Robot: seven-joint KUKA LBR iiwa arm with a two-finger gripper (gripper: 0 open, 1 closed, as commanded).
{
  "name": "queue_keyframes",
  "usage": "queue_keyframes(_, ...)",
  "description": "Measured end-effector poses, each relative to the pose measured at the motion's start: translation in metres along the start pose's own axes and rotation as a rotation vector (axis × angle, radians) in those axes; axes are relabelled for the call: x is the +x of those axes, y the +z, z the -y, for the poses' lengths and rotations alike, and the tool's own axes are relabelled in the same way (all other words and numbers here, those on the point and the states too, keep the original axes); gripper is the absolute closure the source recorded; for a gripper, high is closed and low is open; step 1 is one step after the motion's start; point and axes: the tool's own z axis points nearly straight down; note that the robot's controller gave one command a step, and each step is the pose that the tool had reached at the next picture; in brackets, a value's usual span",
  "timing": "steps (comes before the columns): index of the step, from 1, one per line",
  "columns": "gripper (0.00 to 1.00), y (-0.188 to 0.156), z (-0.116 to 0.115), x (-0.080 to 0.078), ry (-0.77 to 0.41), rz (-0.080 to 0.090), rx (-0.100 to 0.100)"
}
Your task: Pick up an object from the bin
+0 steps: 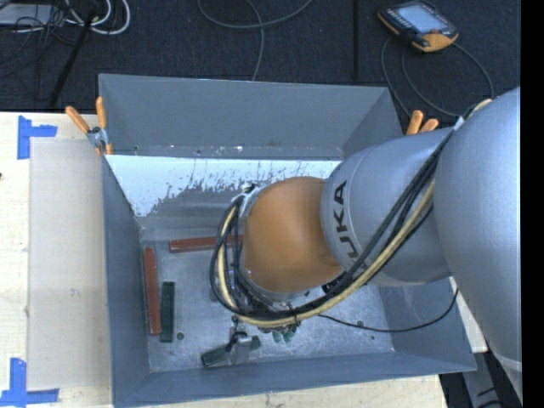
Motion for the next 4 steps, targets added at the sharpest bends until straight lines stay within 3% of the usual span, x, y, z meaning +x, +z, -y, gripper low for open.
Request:
queue_keyframes(1,0.00,0.038,0.001,0.004,-0.060,-0.002,0.000)
queue_keyframes(2,0.00,0.017,0.009,0.011,0.061,-0.002,0.000)
queue_keyframes(3,0.00,0.056,0.009,0.008,-0.042,0.009,-0.001)
queue_keyframes(4,1.00,0.057,0.007,0.011,0.008,-0.002,-0.001)
